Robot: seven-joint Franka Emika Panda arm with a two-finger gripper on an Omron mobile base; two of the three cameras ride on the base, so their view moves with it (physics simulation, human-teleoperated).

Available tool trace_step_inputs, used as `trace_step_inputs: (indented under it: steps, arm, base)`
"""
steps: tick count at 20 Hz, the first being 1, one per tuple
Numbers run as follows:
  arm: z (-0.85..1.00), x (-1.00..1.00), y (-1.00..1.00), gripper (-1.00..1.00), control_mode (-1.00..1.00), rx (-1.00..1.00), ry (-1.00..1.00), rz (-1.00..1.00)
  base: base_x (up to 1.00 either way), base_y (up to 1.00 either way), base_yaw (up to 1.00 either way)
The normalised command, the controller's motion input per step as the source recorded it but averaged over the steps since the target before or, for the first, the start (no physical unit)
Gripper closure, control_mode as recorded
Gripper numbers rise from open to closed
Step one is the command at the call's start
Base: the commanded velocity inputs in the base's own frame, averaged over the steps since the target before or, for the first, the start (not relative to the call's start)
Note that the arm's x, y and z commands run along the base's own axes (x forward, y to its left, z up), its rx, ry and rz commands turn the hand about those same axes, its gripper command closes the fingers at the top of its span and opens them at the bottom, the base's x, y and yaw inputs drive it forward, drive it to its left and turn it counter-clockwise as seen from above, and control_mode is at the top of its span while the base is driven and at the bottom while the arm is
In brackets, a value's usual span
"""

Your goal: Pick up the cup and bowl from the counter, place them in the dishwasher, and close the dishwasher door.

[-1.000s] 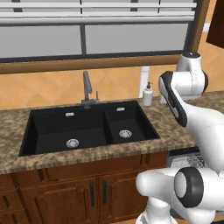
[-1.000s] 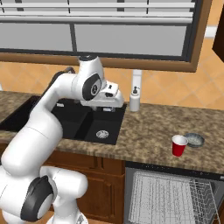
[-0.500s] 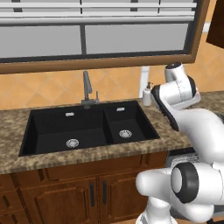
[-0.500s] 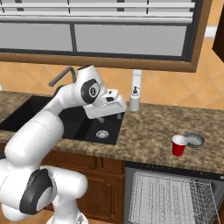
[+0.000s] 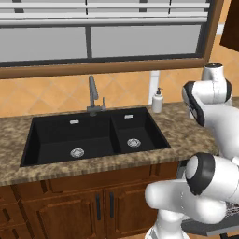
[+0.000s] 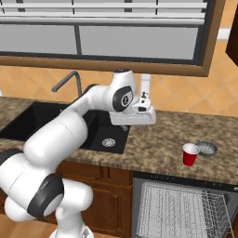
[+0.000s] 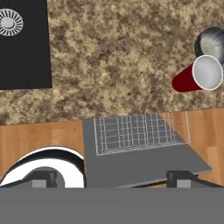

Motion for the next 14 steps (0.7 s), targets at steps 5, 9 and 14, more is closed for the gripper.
trace_step_inputs:
  steps: [5,9,14]
  arm:
    - [-0.39,0.05,-0.4,-1.0,-1.0,-0.05,-0.04,-0.07]
    - [-0.4,0.05,-0.46,-1.0,-1.0,-0.12,0.03,-0.15]
    - [0.0,0.29,-0.41,-1.0,-1.0,0.13,0.01,-0.06]
  base:
    - [0.0,0.0,0.0]
    - [0.0,0.0,0.0]
    - [0.0,0.0,0.0]
